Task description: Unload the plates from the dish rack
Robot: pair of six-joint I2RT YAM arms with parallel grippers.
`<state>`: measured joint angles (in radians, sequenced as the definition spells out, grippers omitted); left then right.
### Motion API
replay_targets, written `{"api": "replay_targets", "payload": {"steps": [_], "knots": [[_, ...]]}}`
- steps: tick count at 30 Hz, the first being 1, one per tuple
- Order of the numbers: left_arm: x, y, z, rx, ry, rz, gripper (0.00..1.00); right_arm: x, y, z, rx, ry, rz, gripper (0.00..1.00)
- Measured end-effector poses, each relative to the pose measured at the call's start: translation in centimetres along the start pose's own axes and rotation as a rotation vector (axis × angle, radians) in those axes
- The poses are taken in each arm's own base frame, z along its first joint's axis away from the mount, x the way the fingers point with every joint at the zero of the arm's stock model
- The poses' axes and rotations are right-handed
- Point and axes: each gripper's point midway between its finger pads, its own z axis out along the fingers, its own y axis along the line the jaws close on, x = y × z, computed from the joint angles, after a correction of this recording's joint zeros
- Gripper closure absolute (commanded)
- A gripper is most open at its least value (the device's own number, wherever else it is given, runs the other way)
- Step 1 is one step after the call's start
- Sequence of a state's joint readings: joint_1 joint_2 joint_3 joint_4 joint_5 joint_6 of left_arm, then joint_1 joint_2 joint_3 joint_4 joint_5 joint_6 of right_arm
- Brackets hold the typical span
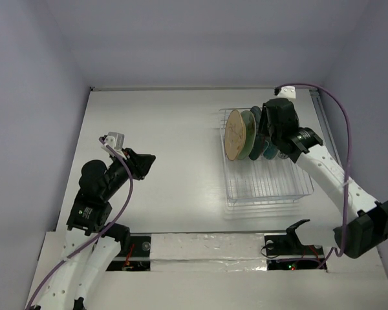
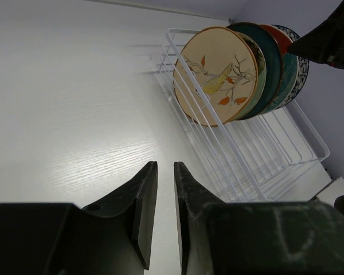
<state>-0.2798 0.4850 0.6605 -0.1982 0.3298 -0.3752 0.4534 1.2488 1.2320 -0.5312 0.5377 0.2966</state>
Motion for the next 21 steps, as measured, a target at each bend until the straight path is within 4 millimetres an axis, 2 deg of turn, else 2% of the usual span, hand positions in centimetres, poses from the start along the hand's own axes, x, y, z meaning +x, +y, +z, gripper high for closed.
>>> {"api": "replay_targets", "payload": {"steps": [7, 17, 20, 21], "knots": [[0.4, 0.1, 0.4, 0.004, 0.024, -0.006, 0.75, 2.4, 0.6, 3.1, 0.016, 0.085, -0.053, 0.53], [0.3, 0.0, 0.4, 0.009, 0.019, -0.004, 0.72, 3.7, 0.9, 4.6, 0.039, 0.116, -0.082, 0.57], [0.3, -0.1, 0.4, 0.010, 0.020, -0.004, 0.70, 4.3, 0.7, 5.4, 0.067, 0.130, -0.103, 0.64], [0.3, -0.1, 0.4, 0.010, 0.020, -0.004, 0.69, 4.5, 0.7, 5.6, 0.073, 0.135, -0.108, 0.69]]}}
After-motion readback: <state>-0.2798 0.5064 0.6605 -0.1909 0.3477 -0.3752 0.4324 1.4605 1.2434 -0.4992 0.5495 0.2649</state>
